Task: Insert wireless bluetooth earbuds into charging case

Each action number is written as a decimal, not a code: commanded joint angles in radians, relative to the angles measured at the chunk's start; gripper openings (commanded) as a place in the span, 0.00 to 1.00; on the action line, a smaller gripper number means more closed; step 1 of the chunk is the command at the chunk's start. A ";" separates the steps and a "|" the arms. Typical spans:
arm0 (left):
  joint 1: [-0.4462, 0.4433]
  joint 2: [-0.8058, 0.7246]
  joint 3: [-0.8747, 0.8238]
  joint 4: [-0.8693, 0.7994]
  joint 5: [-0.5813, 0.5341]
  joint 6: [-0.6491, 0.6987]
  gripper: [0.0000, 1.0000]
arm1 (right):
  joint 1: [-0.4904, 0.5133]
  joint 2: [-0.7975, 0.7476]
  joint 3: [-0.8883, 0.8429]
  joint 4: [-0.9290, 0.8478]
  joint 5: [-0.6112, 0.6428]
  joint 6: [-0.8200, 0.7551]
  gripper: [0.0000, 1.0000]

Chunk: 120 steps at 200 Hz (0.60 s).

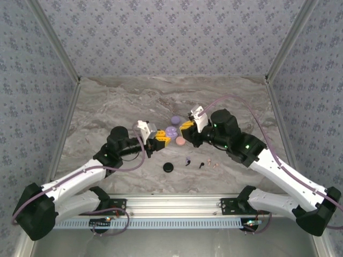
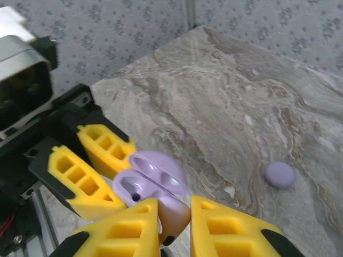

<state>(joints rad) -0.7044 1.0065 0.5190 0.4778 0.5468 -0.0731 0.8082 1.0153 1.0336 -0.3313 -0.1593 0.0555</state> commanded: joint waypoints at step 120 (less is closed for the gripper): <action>-0.016 -0.020 0.043 0.076 0.050 -0.028 0.00 | 0.062 0.126 0.084 0.049 -0.037 -0.105 0.19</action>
<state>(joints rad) -0.7151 1.0103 0.5285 0.4999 0.5797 -0.0814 0.8593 1.1297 1.0855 -0.3019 -0.1814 -0.0349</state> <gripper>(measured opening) 0.174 0.195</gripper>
